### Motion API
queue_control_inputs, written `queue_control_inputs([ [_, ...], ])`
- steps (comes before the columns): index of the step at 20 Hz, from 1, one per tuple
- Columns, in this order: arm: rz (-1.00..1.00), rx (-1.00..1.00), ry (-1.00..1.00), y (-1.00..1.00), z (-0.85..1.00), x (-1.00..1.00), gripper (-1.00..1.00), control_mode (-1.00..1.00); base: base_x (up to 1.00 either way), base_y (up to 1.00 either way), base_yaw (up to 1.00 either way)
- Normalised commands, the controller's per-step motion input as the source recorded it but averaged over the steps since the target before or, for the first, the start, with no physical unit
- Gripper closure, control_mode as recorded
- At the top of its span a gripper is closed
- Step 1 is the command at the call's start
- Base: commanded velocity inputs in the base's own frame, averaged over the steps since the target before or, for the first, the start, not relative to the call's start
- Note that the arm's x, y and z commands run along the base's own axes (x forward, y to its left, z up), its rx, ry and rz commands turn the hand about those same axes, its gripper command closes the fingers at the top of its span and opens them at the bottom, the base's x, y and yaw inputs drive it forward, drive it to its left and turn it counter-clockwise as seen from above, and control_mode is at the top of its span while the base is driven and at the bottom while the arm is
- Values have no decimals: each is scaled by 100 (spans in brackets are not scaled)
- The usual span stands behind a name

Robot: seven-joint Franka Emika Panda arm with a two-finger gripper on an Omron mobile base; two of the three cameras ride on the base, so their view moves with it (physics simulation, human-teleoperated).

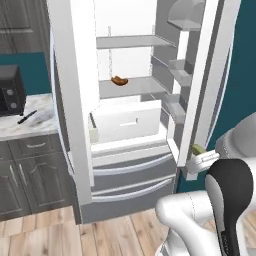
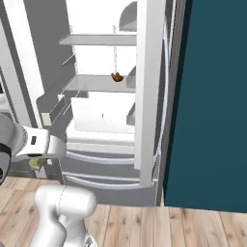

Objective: Retrieve the butter from the fridge and place it on a plate on the dining table. Then retrieve the butter knife by the fridge and place it near the plate.

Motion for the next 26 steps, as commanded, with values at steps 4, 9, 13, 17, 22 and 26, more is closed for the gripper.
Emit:
queue_control_inputs([
  [4, 0, 0, 0, 0, 0, 0, 100, 100, -77, -3, 1],
  [9, 0, 0, 0, 0, 0, 0, 100, 100, -31, -5, 36],
  [13, 0, 0, 0, 0, 0, 0, 100, 100, -9, 0, 79],
  [17, 0, 0, 0, 0, 0, 0, 100, 100, -24, 3, 100],
  [22, 0, 0, 0, 0, 0, 0, 100, 100, -20, 11, 99],
  [26, 0, 0, 0, 0, 0, 0, 100, 100, 0, 0, 100],
])
